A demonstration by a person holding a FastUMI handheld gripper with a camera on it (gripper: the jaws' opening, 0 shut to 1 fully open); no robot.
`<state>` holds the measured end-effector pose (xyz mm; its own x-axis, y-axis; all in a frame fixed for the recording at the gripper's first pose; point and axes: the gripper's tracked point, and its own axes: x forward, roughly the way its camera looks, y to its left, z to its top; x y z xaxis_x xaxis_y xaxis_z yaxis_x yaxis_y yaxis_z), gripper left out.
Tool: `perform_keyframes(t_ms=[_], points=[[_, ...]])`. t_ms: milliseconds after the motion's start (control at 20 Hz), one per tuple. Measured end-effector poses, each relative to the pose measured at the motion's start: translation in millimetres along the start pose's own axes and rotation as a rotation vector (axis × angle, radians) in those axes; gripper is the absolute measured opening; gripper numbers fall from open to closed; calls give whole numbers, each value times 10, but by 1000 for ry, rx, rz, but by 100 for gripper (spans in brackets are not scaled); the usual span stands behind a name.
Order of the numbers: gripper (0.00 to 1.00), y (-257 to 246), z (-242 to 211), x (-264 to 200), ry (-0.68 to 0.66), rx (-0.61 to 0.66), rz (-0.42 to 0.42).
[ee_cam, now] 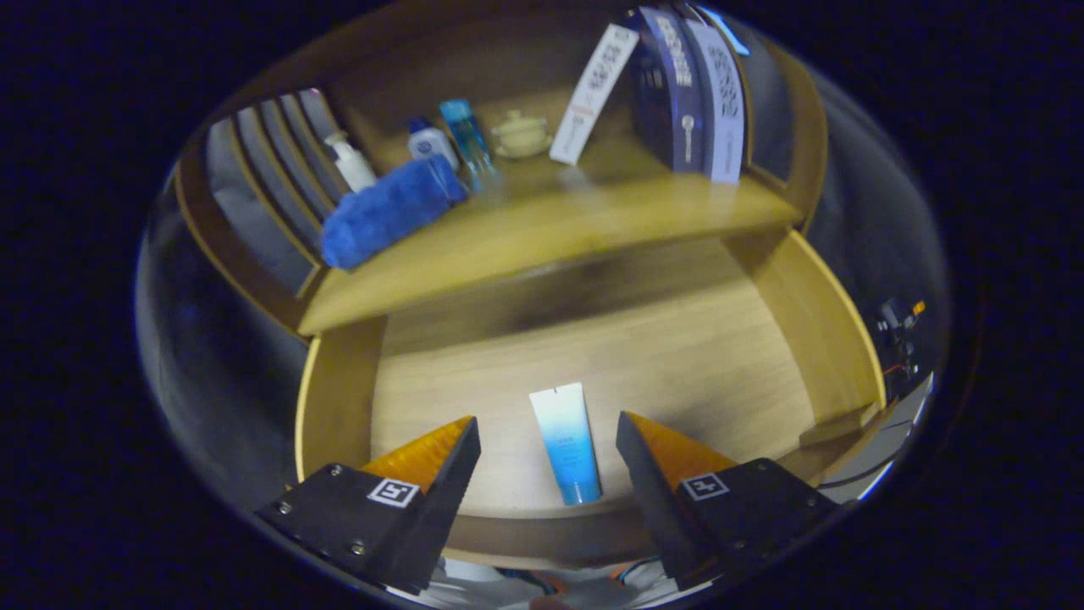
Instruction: Pull open the drawer, take out the items inside it, and place them on the countertop above the cabinet.
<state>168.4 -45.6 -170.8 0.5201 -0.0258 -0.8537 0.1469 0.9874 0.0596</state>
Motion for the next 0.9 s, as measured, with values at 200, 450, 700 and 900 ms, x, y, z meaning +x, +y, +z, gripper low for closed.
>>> perform_keyframes(t_ms=[200,450,700,900], points=[[91,-91,-166,420,119,-87,-89],[52,-113,-264,687,170,-70,-84],[43,43,-12,502,7,-32,9],[43,123,113,302,-160,-69,68]])
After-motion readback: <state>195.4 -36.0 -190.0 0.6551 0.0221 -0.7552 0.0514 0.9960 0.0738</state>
